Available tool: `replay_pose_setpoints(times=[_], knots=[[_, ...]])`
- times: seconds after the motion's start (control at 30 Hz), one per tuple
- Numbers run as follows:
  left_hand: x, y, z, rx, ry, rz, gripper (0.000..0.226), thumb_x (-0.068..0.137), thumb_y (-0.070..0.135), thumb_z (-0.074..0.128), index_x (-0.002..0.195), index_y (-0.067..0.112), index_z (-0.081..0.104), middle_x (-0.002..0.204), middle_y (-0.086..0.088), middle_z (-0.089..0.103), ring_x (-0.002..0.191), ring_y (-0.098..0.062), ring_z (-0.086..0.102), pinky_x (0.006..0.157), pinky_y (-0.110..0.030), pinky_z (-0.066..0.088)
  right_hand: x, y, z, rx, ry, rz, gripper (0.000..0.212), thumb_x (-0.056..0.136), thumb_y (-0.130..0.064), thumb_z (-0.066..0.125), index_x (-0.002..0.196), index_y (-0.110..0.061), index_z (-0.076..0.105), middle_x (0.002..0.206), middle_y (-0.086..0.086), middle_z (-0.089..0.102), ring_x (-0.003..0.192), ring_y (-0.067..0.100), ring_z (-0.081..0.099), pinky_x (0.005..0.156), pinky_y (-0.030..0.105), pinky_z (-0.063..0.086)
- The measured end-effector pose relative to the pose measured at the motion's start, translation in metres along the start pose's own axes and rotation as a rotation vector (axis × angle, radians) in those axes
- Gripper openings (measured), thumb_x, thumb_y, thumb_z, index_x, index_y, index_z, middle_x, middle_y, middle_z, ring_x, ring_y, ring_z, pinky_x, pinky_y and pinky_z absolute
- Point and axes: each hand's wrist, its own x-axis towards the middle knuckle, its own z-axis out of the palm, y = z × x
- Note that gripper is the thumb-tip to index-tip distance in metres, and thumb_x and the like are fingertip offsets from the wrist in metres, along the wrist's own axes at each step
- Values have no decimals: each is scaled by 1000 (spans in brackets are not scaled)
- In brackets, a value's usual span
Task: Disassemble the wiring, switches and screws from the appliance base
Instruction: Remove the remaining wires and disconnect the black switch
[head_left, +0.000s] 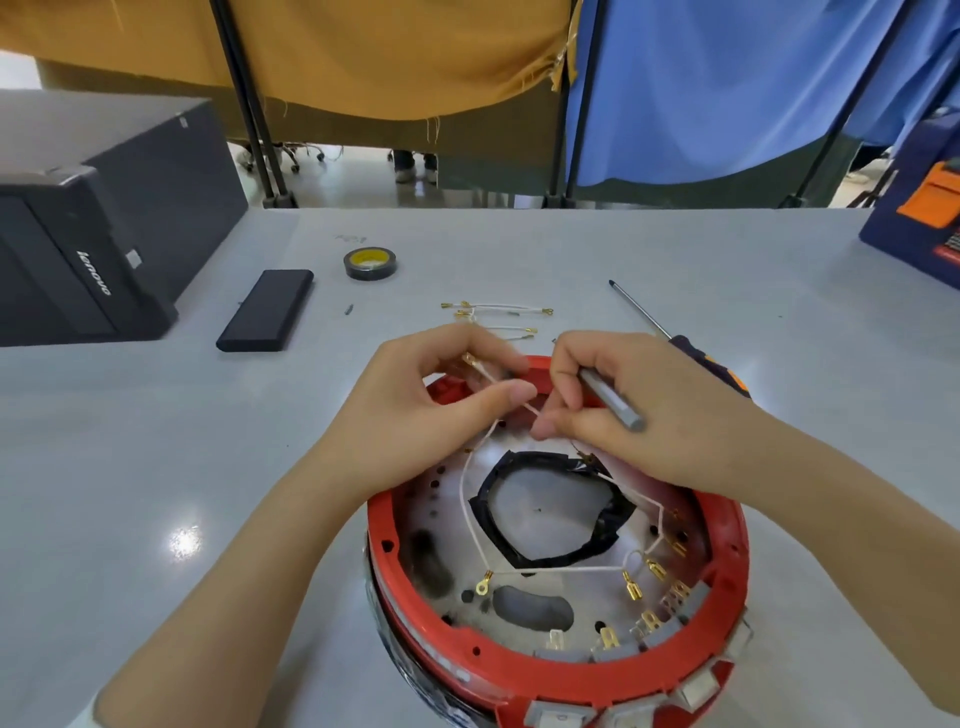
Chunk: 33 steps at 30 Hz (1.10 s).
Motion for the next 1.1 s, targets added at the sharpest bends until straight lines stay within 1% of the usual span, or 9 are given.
replay_pose_setpoints(times=[0.17, 0.27, 0.37, 0.5, 0.6, 0.8, 0.93, 1.03, 1.1], knots=[[3, -3, 1, -50, 33, -85, 6, 81, 23, 74, 75, 24, 72, 75, 3, 73, 73, -23, 67, 70, -27, 53, 3, 7, -12, 62, 67, 32, 35, 79, -8, 72, 65, -29, 46, 78, -8, 71, 64, 15, 68, 62, 33, 58], [3, -7, 3, 78, 44, -77, 5, 81, 26, 73, 78, 31, 72, 79, 12, 71, 77, -9, 66, 74, -16, 50, 7, 17, -23, -27, 134, 30, 36, 77, -10, 73, 71, -34, 46, 79, -15, 71, 67, 10, 67, 66, 30, 55], [5, -10, 4, 327, 89, -45, 15, 82, 36, 67, 97, 39, 64, 95, 26, 65, 100, 6, 53, 86, -4, 35, 19, 21, -34, -94, 155, -5, 39, 77, -11, 74, 71, -38, 46, 81, -16, 70, 69, 4, 65, 66, 23, 50], [5, -18, 4, 378, 122, -211, 37, 86, 39, 61, 122, 38, 52, 114, 24, 56, 97, 5, 54, 85, -13, 40, 56, 43, -44, -33, 214, 7, 34, 79, -6, 73, 75, -26, 46, 77, -6, 71, 70, 8, 67, 60, 28, 58], [6, -22, 3, 373, 94, -323, 24, 89, 39, 58, 113, 39, 61, 107, 23, 62, 88, 7, 58, 77, -10, 42, 94, 70, -35, 38, 216, 108, 31, 81, -2, 71, 79, -17, 45, 78, -3, 69, 72, 15, 64, 59, 31, 55], [6, -22, 2, 376, 73, -340, 19, 89, 38, 57, 106, 41, 64, 97, 23, 65, 88, 6, 59, 78, -10, 44, 150, 115, 1, 38, 117, 202, 34, 81, 2, 68, 76, -19, 41, 84, 6, 69, 72, 15, 60, 57, 25, 46], [6, -24, 3, 365, 75, -356, 17, 89, 39, 57, 104, 43, 64, 95, 24, 65, 87, 8, 59, 77, -10, 44, 165, 126, 10, -29, 85, 177, 34, 79, 5, 66, 75, -20, 43, 88, 11, 71, 69, 9, 62, 69, 26, 50], [7, -25, 4, 367, 76, -358, 16, 89, 38, 57, 102, 44, 65, 93, 25, 65, 85, 9, 58, 74, -8, 43, 163, 127, 10, -79, 84, 170, 33, 79, -2, 70, 75, -21, 43, 92, 10, 71, 72, 9, 62, 66, 23, 45], [7, -25, 3, 365, 75, -358, 16, 90, 36, 57, 102, 43, 65, 93, 25, 65, 84, 10, 58, 74, -7, 43, 156, 120, 7, -142, 135, 147, 31, 82, -18, 72, 75, -22, 43, 90, 6, 68, 72, 13, 57, 62, 25, 41]])
